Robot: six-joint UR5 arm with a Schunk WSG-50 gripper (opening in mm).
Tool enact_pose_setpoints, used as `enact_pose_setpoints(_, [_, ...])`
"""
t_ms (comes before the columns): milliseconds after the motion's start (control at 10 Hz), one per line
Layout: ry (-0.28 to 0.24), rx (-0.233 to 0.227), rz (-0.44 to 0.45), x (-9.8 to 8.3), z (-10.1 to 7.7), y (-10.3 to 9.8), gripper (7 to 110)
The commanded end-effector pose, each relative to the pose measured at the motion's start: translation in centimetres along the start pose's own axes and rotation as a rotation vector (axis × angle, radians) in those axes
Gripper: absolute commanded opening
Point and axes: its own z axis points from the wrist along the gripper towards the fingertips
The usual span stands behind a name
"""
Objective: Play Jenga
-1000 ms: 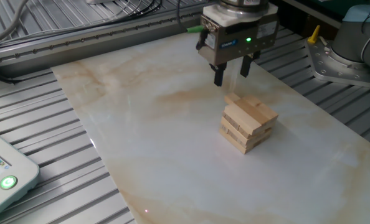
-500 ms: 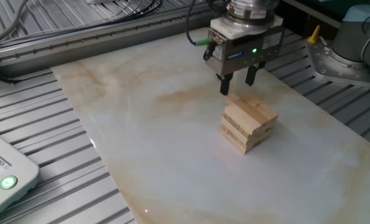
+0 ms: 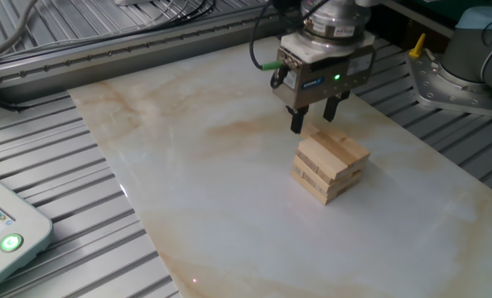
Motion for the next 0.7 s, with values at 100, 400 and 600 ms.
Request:
enact_pose_setpoints(100, [-0.024, 0.029, 0.003, -0.6, 1.0, -0.5, 66])
enact_pose_setpoints(400, [-0.013, 0.033, 0.001, -0.1, 1.0, -0.6, 66])
enact_pose_setpoints(600, [0.002, 0.032, -0.004, 0.4, 1.0, -0.6, 66])
